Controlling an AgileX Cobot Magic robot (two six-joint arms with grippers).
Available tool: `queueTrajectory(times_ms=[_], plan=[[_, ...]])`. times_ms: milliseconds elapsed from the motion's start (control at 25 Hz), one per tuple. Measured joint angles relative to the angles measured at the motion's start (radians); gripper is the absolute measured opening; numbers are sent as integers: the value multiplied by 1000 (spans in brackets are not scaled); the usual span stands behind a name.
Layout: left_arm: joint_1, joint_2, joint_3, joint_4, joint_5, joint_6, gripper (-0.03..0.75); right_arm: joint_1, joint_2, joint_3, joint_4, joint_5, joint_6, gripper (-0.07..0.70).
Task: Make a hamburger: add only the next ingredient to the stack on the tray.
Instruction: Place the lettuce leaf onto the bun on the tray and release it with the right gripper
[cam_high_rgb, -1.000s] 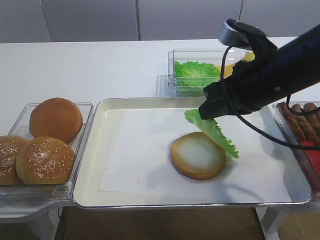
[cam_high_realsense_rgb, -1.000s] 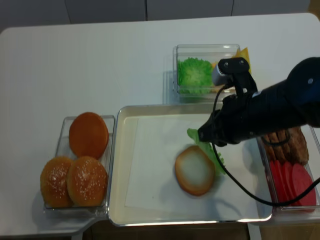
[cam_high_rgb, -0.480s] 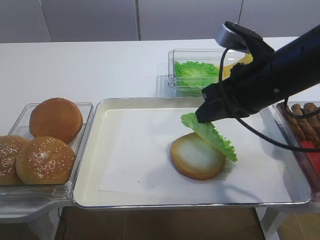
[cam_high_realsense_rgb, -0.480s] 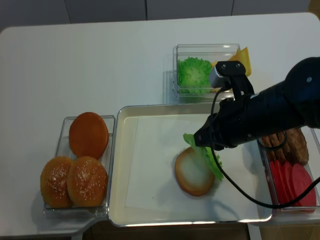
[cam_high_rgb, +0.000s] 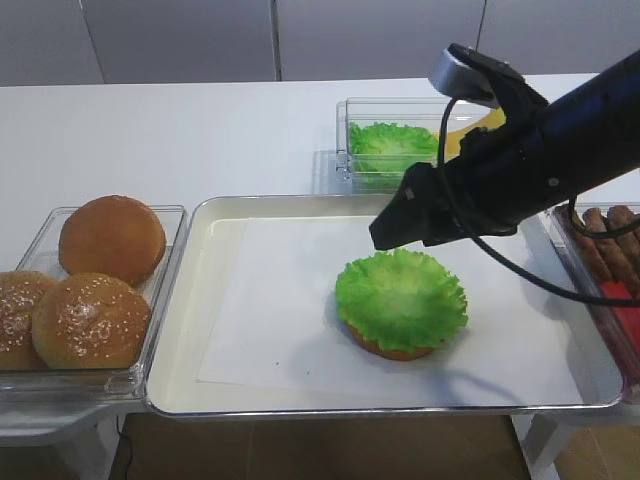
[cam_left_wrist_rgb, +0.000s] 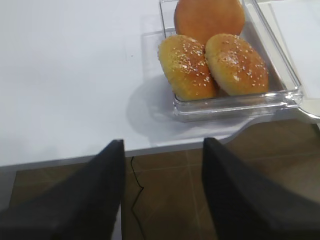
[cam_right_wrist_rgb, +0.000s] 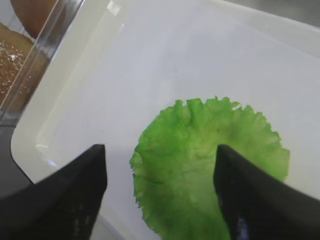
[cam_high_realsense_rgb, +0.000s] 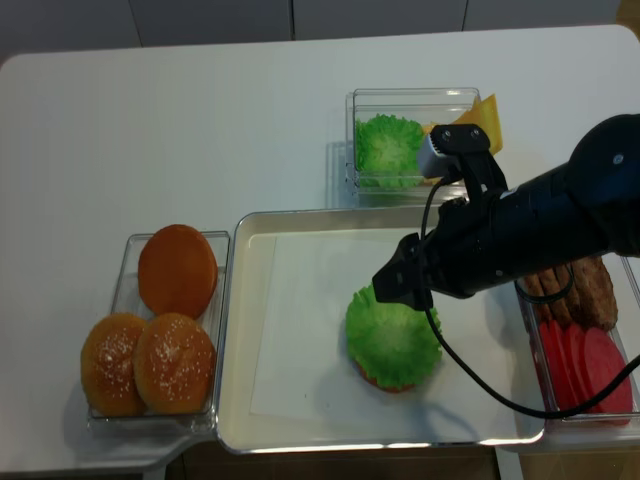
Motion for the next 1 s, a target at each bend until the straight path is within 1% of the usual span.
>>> queueTrajectory(times_ms=[80, 200, 280, 360, 440, 600, 720, 880, 1000], plan=[[0, 0, 0, 0, 0, 0, 372, 0, 0, 0, -2, 0, -15, 519], [0, 0, 0, 0, 0, 0, 372, 0, -4, 0, -34, -9, -5, 526], [0, 0, 0, 0, 0, 0, 372, 0, -12, -15, -123, -11, 65, 509], [0, 0, 0, 0, 0, -2, 372, 0, -20, -50, -255, -6, 185, 484], [0, 0, 0, 0, 0, -2, 372, 0, -24, -89, -405, 19, 315, 470], [0, 0, 0, 0, 0, -2, 372, 0, -27, -159, -622, 88, 488, 463], [0, 0, 0, 0, 0, -2, 372, 0, -33, -178, -772, 133, 603, 461], [0, 0, 0, 0, 0, -2, 372, 0, -62, -180, -956, 202, 737, 460], [0, 0, 0, 0, 0, -2, 372, 0, -97, -180, -1012, 239, 774, 447]])
